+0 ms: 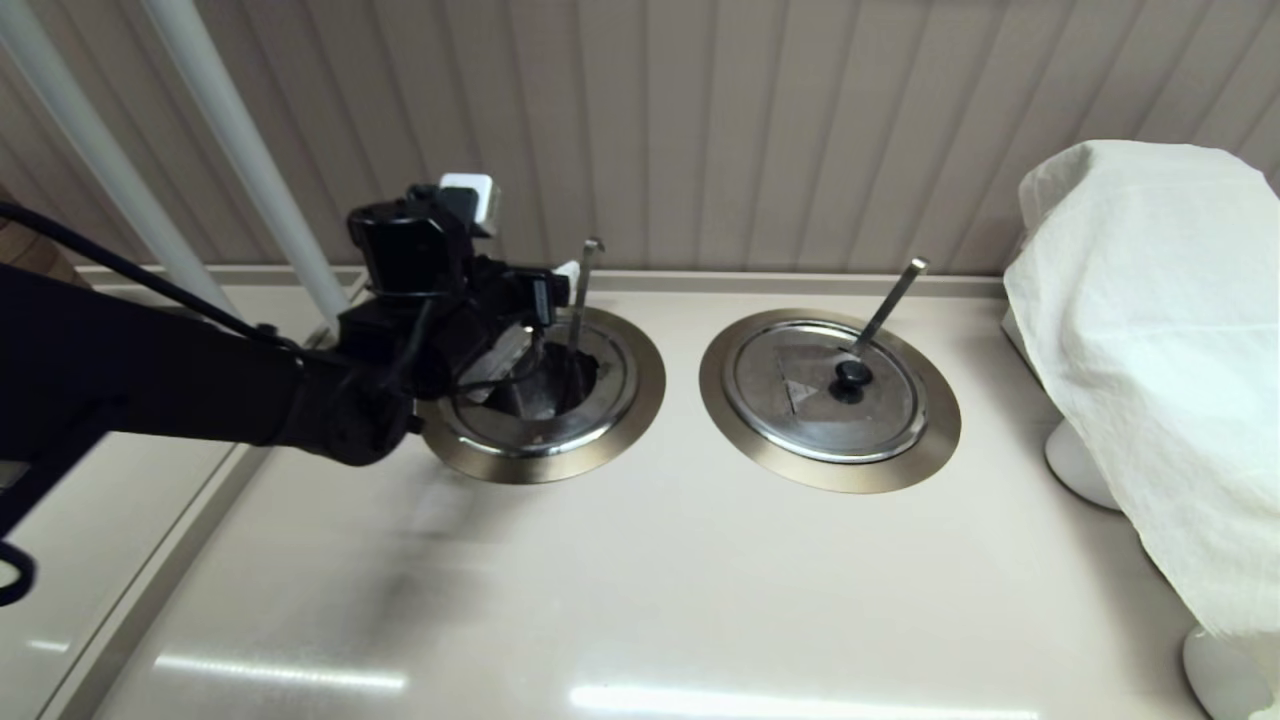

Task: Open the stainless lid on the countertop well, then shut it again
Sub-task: Close the lid

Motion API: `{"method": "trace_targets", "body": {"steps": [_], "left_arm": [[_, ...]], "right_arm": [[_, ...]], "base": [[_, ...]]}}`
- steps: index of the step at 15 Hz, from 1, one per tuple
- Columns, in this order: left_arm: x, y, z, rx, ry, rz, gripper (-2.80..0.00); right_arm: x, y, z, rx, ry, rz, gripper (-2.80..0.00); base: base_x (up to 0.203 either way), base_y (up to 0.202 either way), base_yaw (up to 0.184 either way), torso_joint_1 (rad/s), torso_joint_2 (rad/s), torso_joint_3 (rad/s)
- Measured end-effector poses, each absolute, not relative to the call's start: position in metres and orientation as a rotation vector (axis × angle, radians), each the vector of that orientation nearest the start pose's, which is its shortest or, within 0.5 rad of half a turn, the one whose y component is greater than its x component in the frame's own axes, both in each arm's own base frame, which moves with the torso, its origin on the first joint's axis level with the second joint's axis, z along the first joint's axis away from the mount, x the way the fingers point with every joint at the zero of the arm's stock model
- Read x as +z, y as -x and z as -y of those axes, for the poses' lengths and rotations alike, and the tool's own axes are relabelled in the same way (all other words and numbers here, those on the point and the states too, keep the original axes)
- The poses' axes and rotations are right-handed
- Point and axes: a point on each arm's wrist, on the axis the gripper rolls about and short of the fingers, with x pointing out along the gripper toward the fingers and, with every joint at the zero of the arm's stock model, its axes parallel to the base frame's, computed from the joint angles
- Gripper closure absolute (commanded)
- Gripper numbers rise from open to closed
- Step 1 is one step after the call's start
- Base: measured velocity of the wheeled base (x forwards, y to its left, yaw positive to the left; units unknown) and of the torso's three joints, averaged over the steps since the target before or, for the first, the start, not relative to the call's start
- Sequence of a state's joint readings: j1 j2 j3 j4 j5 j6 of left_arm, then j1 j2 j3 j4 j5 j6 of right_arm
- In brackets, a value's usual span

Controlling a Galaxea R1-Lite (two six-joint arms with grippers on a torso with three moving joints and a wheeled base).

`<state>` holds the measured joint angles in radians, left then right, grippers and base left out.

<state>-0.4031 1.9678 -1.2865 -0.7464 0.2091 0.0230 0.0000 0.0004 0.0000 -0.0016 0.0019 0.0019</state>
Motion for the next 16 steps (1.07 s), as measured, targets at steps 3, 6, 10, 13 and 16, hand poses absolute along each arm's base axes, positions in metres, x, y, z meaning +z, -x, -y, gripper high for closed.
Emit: {"method": "trace_targets", "body": {"steps": [3,6,10,13,16], "left_arm": [[0.278,-0.317,0.111,-0.175,-0.014,0.032,-2.80],[0.287,-0.249,0.068,-0.109,-0.042,-0.083,-2.80],[0.262,-0.203,0.045,-0.036,0.050,-0.220,-2.80],[0.249,-0.220,0.047,-0.028,0.305,-0.287,-2.80],[0.238,-0.247,0.052,-0.119,0.405,-0.361,-2.80]], "right_arm": [[0.076,0.023,0.000,0.002,-0.002,0.000,-2.80],[0.076,0.023,0.000,0.001,-0.002,0.001,-2.80],[0.076,0.023,0.000,0.001,-0.002,0.001,-2.80],[0.076,0.023,0.000,0.001,-0.002,0.001,-2.80],[0.076,0.023,0.000,0.002,-0.001,0.001,-2.80]], "base": [[0.000,0.000,0.000,0.000,0.00,0.000],[0.000,0.000,0.000,0.000,0.00,0.000],[0.000,0.000,0.000,0.000,0.00,0.000],[0.000,0.000,0.000,0.000,0.00,0.000],[0.000,0.000,0.000,0.000,0.00,0.000]]}}
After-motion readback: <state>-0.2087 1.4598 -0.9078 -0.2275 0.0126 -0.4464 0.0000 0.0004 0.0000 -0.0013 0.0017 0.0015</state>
